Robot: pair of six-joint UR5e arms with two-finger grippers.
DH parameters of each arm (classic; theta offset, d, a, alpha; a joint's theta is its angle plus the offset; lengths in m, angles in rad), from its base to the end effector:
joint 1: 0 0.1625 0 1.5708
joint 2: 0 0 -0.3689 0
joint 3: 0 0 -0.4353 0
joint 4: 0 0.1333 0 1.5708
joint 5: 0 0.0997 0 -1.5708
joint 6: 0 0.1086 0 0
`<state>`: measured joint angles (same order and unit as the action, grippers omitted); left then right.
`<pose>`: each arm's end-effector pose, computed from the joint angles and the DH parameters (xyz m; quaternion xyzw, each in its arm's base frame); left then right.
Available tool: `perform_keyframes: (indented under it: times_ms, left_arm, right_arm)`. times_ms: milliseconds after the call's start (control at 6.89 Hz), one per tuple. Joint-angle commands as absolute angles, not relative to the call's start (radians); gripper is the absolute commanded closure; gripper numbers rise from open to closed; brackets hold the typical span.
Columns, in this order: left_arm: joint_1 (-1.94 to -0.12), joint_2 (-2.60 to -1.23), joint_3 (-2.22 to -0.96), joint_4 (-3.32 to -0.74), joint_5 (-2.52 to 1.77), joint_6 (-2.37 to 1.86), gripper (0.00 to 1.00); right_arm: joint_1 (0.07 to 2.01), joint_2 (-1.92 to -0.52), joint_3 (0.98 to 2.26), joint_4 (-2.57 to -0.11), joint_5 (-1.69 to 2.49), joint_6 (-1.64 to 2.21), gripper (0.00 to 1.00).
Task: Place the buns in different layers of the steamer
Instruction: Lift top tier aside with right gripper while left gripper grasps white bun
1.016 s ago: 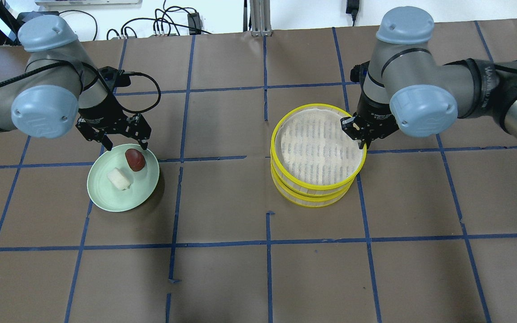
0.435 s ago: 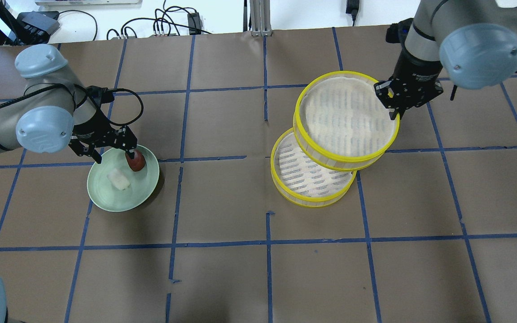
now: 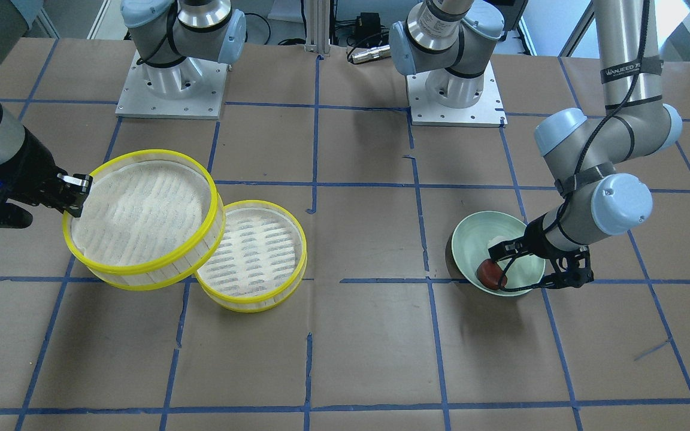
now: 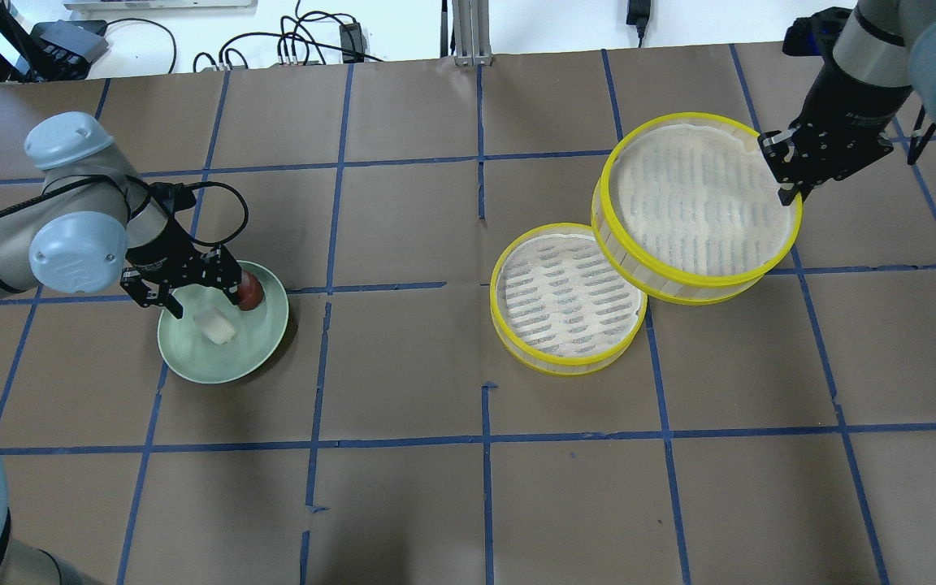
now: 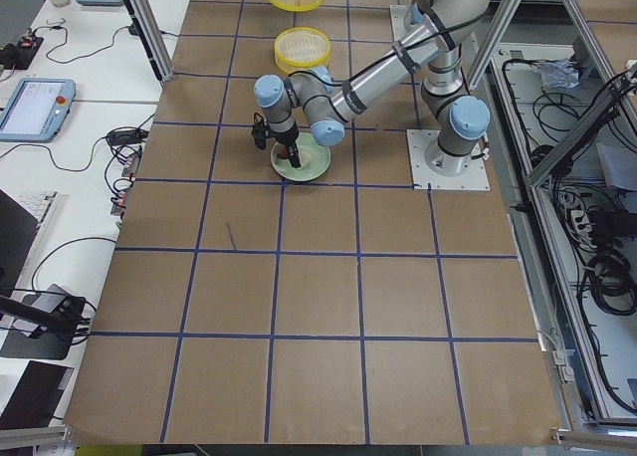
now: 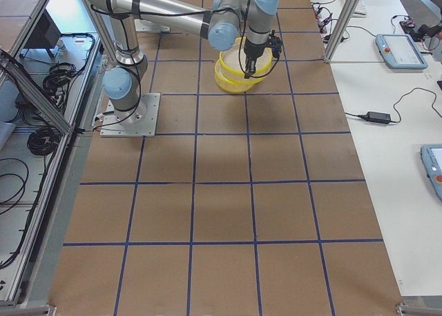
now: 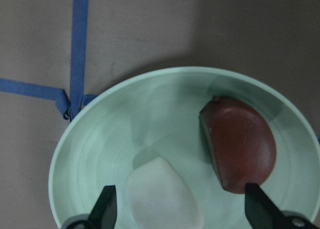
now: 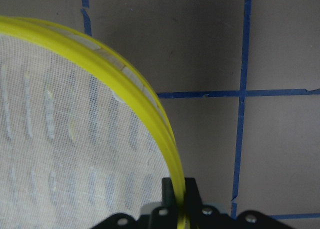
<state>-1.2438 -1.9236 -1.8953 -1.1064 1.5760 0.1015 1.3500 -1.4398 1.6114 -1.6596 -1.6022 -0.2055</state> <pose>0.0481 -0.5551 0.1087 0.1116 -0.9881 -0.1044 0.0201 0.0025 -0.5821 0.3375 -0.0070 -0.9990 -0.0438 0.0066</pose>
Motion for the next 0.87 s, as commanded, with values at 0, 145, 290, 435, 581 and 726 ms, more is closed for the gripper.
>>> perform_keyframes:
  times_ms: [0, 145, 290, 435, 581, 726]
  left_arm:
    - [-1.227, -1.921, -1.901, -1.146, 1.575, 0.092, 0.25]
    - [-1.227, -1.918, -1.902, -1.161, 1.568, 0.091, 0.41]
    - [-1.227, -1.916, -1.902, -1.161, 1.566, 0.092, 0.59]
    - [-1.227, -1.913, -1.893, -1.161, 1.568, 0.089, 0.77]
    - [-1.227, -1.907, -1.885, -1.161, 1.569, 0.089, 0.88]
    - [-1.227, -1.901, -1.879, -1.161, 1.577, 0.089, 0.91]
  right_arm:
    - [1.339, -1.445, 1.617, -1.658, -1.605, -0.212, 0.86]
    - [1.341, -1.445, 1.617, -1.658, -1.606, -0.210, 0.86]
    - [1.341, -1.445, 1.617, -1.660, -1.606, -0.212, 0.86]
    - [1.341, -1.445, 1.615, -1.660, -1.606, -0.213, 0.86]
    - [1.341, -1.443, 1.611, -1.660, -1.608, -0.218, 0.86]
    - [1.338, -1.443, 1.611, -1.657, -1.612, -0.227, 0.86]
